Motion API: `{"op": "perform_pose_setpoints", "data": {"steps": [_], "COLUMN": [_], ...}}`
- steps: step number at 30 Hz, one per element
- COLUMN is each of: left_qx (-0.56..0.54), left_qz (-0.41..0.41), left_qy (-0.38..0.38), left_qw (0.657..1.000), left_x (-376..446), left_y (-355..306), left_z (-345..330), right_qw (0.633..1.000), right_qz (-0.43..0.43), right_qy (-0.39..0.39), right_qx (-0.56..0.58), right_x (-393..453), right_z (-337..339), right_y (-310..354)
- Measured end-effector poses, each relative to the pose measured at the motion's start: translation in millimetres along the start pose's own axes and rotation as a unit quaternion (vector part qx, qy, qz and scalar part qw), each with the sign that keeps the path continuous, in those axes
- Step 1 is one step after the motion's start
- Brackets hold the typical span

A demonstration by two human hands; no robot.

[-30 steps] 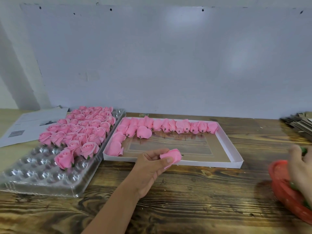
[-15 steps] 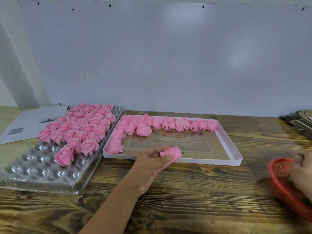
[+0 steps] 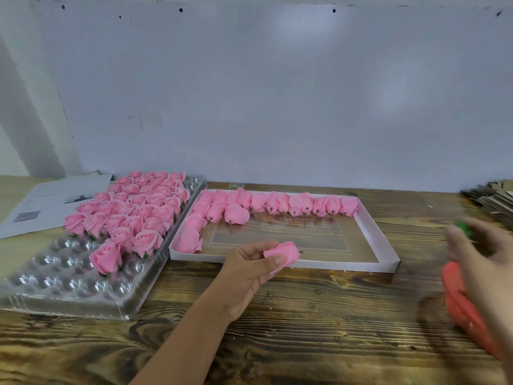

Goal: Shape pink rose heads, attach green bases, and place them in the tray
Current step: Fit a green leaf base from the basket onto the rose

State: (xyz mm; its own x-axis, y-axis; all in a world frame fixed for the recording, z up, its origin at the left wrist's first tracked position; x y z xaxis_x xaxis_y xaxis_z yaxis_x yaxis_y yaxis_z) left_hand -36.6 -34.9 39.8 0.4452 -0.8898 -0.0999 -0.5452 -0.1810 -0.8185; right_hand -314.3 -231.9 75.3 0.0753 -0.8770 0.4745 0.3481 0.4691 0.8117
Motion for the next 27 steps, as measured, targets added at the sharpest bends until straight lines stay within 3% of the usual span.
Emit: {"op": "perform_pose_setpoints", "data": {"steps": [3, 6, 9, 12, 15, 23, 27], "left_qx": [-0.004, -0.012, -0.016, -0.021, -0.023, 0.003, 0.031], "left_qz": [0.001, -0.002, -0.009, -0.016, -0.018, -0.026, -0.021], "left_qy": [-0.005, 0.002, 0.004, 0.004, 0.005, 0.016, 0.020], "left_qw": [1.000, 1.000, 1.000, 1.000, 1.000, 1.000, 0.999], "left_x": [0, 0, 0, 1, 2, 4, 6], "left_y": [0, -1, -1, 0, 1, 4, 7], "left_z": [0, 0, 1, 1, 1, 2, 3], "right_qw": [0.980, 0.873, 0.776, 0.722, 0.722, 0.781, 0.788], "right_qz": [-0.041, -0.193, -0.299, -0.346, -0.346, -0.303, -0.293], "right_qy": [0.110, 0.303, 0.367, 0.388, 0.392, 0.359, 0.358], "right_qx": [0.159, 0.331, 0.417, 0.456, 0.453, 0.411, 0.407], "right_x": [-16, -42, -60, -69, -75, -84, -87], "right_z": [-42, -80, -105, -120, -126, -132, -134], "right_y": [23, 38, 47, 43, 38, 29, 31]}}
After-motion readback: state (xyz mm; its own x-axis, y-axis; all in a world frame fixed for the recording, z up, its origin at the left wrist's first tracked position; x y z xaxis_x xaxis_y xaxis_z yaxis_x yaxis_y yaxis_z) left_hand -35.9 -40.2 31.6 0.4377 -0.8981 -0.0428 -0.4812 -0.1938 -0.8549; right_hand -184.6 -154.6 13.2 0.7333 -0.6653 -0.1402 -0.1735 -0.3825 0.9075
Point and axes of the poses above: each hand's wrist, its own x-axis towards the middle knuckle, its own z-axis out of the back of the hand, y = z × x, the point moved 1 cm from there along x, towards the middle knuckle, and after that the axes turned 4 degrees about -x, right-handed, at the moved point
